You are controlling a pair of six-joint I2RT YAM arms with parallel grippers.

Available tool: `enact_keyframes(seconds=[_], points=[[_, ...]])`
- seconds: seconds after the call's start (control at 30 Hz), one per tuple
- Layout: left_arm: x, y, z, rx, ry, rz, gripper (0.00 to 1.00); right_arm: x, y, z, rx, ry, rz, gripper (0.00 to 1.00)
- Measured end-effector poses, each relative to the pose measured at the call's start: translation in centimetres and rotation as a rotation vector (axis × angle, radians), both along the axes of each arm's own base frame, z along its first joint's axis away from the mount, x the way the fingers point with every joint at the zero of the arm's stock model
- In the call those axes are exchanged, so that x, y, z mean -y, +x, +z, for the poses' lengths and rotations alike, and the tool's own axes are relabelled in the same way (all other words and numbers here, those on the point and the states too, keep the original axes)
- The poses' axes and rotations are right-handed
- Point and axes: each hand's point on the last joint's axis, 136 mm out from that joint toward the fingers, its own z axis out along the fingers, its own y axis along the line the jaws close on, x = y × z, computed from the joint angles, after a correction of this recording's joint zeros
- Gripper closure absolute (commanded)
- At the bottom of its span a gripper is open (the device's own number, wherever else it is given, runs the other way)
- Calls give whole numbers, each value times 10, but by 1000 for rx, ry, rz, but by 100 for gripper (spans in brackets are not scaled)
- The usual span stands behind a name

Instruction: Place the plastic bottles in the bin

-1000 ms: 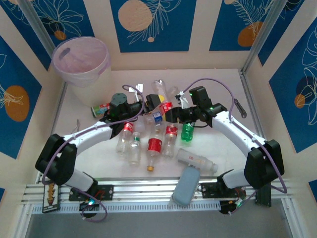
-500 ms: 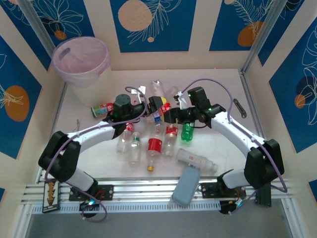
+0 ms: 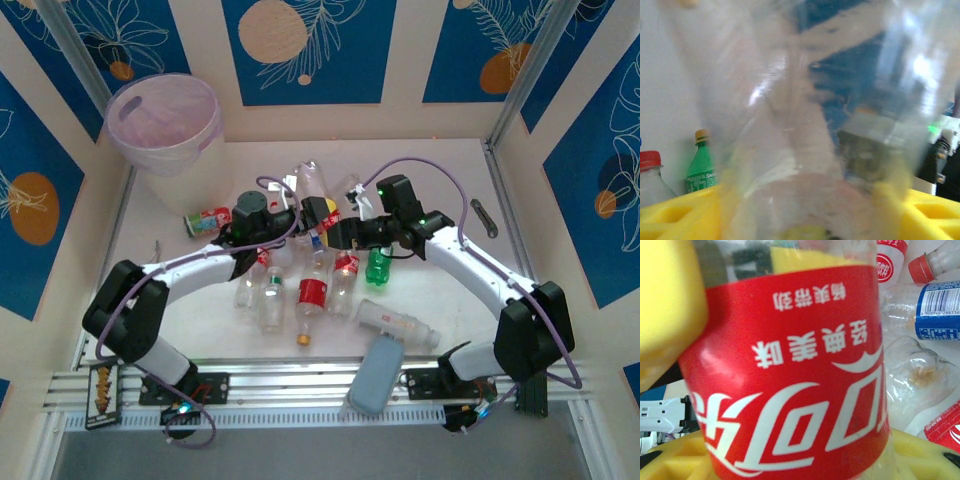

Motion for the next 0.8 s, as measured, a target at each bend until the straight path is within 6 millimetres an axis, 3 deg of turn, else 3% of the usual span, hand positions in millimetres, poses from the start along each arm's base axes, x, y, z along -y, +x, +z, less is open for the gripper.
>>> enact_keyframes(seconds=[0.07, 0.27, 0.47, 0.63, 0.7, 0.8], points=[[1, 1, -1, -1, -2, -1, 40, 0, 1, -2, -5, -3, -1, 42], [2, 3, -2, -4, 15, -3, 46, 2, 2, -2, 1, -4, 0, 14], [-3, 22, 17, 48, 84, 11, 54, 22, 6, 15, 49, 5, -39, 6], [-25, 50, 63, 157, 173, 51, 61, 55, 11, 45, 130, 23, -129, 6], [-45, 63, 92, 217, 210, 84, 66, 68, 12, 48, 146, 18, -167, 6], [-91, 81, 144, 319, 262, 181, 77, 85, 14, 34, 124, -16, -224, 6]])
